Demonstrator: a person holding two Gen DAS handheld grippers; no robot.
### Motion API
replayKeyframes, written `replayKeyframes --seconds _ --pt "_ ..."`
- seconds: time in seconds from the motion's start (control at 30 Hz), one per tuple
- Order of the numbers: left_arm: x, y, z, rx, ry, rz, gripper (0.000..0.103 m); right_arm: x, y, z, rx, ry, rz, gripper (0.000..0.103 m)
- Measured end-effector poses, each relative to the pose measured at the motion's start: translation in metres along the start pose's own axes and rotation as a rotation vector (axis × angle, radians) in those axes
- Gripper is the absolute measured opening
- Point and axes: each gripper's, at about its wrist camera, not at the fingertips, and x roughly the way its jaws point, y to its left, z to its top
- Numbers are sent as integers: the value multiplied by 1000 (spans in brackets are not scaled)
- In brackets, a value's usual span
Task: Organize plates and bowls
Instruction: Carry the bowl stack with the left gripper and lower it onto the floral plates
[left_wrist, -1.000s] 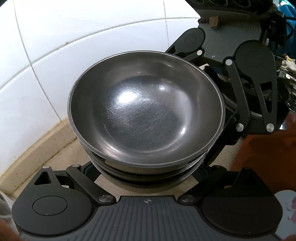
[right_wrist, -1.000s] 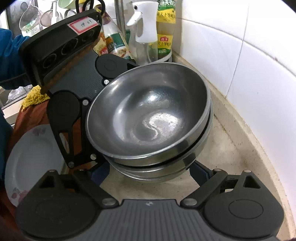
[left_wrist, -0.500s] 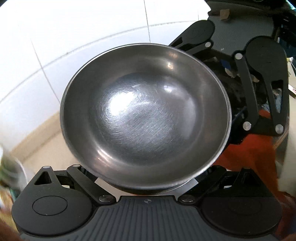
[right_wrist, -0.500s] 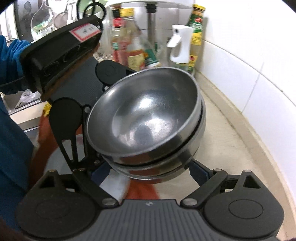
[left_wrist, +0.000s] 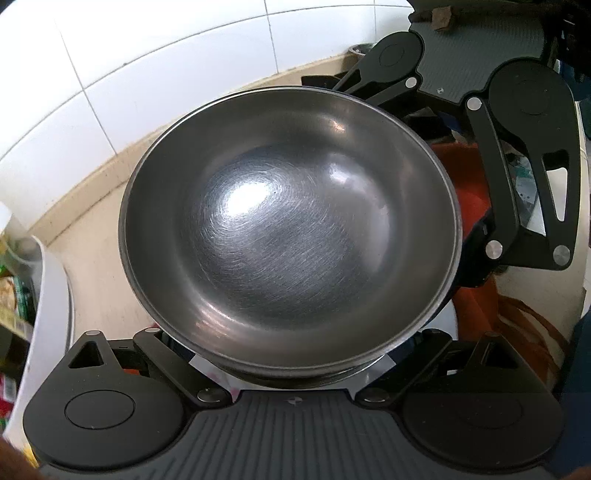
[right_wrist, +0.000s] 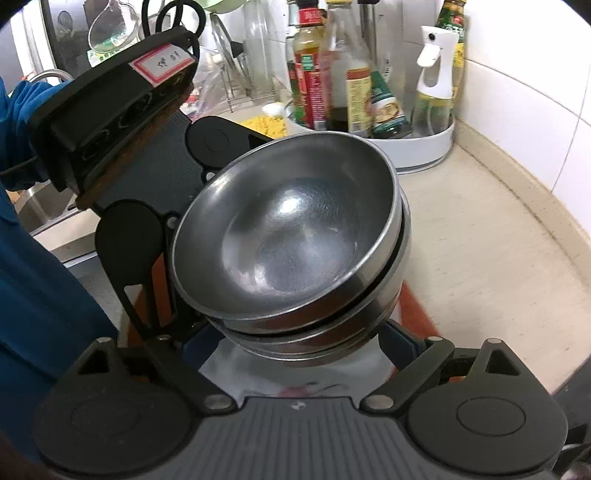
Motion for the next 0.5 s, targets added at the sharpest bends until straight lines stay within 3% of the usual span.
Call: replayKeyframes --seconds 0.3,0.43,0.5 --pt "14 6 4 11 25 33 97 9 8 -13 36 -12 -2 89" --pt "21 6 4 -43 24 33 98 8 6 -16 87 -31 -31 89" --pt "21 2 3 -22 9 52 101 6 10 -18 74 -12 -63 89"
